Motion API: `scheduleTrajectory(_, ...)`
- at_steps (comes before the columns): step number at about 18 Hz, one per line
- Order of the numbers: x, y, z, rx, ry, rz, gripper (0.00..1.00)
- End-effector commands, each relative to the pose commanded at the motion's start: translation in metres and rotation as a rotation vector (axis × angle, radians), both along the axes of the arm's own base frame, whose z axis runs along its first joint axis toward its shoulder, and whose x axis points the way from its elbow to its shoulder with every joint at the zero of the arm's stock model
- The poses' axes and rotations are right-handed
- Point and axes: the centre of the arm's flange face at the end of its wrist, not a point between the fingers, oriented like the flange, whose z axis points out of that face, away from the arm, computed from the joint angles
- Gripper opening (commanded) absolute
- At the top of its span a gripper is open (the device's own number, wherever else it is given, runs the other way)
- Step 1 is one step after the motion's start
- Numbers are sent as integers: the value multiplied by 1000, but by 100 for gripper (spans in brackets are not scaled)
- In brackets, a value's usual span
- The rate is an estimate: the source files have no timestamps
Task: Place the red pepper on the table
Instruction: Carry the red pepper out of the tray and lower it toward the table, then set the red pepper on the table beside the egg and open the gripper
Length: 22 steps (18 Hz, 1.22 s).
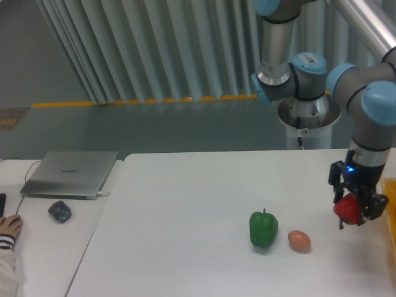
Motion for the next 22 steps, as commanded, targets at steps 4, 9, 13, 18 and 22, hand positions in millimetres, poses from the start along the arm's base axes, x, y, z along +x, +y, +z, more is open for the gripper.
scheduleTrajectory(4,23,18,-22,-41,60,21,57)
scheduleTrajectory(9,36,15,-48,-37,64,26,57)
scheduleTrajectory(13,36,12,-57,-52,54,30,57)
scheduleTrajectory(18,34,11,-57,-51,55,32,61)
scheduleTrajectory(22,32,10,-56,-51,58,35,100)
